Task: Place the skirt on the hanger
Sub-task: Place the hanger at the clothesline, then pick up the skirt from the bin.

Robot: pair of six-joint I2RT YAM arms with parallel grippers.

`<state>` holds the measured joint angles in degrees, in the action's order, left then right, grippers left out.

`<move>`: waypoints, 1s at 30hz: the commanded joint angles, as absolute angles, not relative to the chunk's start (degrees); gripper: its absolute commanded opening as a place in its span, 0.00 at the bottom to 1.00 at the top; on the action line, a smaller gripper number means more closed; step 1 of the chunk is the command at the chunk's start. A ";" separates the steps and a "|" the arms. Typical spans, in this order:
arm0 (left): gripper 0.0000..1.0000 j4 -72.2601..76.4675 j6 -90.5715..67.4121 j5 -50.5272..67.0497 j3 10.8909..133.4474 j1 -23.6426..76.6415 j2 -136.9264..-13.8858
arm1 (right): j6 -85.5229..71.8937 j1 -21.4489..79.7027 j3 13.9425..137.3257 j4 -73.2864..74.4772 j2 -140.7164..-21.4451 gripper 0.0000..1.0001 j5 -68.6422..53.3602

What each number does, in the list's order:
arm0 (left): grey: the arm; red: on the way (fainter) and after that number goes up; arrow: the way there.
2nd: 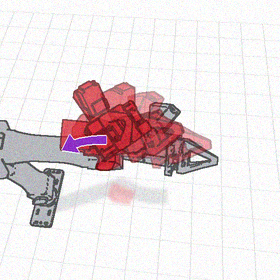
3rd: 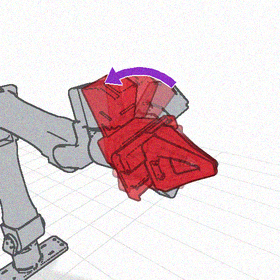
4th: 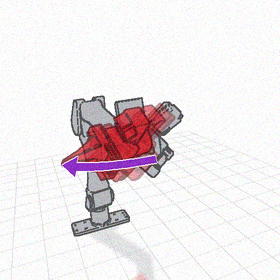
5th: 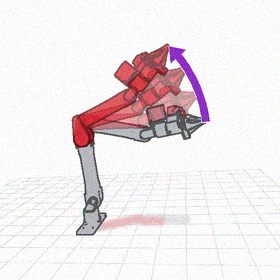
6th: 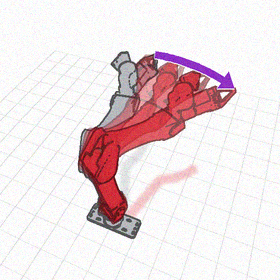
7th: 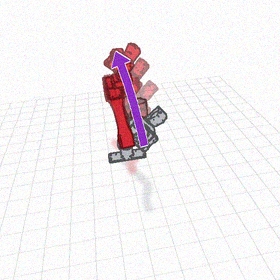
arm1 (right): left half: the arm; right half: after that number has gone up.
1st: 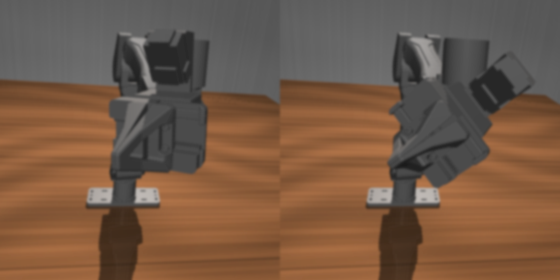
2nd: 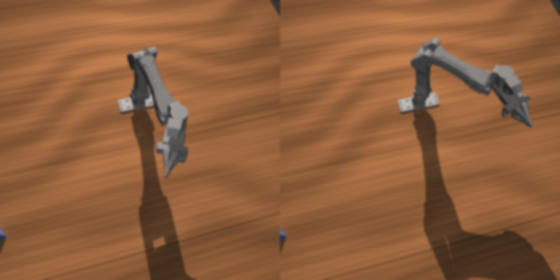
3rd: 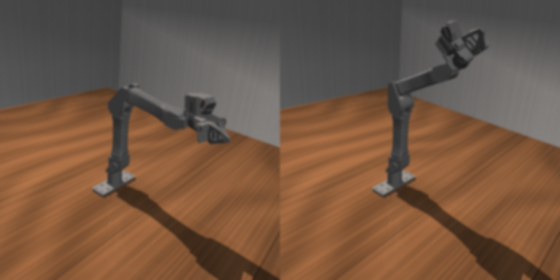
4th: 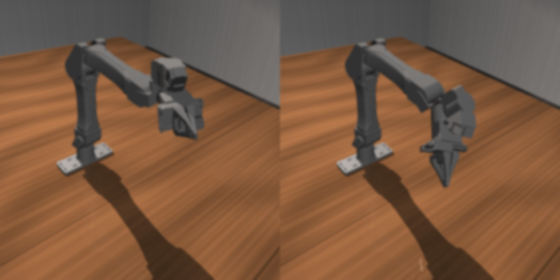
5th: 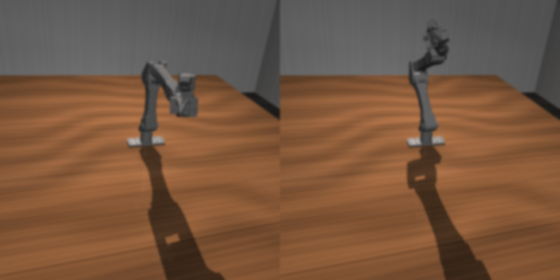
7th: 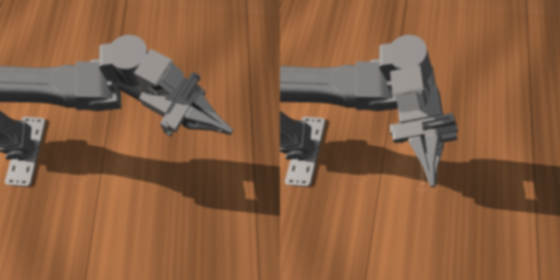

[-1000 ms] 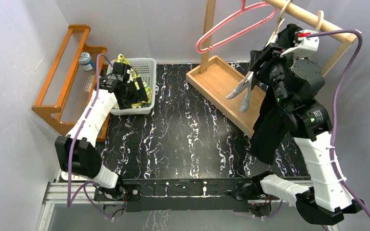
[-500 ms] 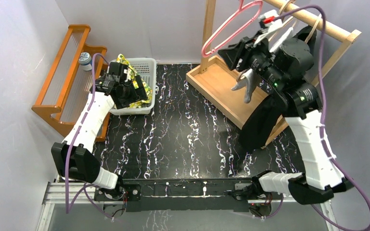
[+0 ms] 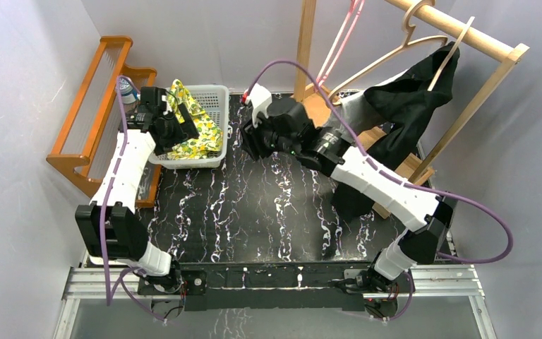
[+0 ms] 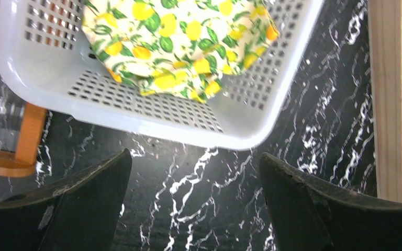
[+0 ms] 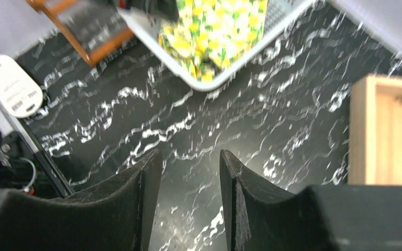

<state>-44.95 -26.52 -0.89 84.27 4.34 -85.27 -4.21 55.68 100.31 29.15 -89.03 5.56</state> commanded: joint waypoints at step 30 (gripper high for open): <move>0.46 -15.99 -23.97 -12.14 122.72 0.25 -139.62 | -13.12 60.73 80.94 25.34 -91.83 0.51 16.91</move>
<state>-17.43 -26.30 -11.97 118.63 0.38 -138.61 -13.39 60.77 78.85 24.08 -90.52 14.26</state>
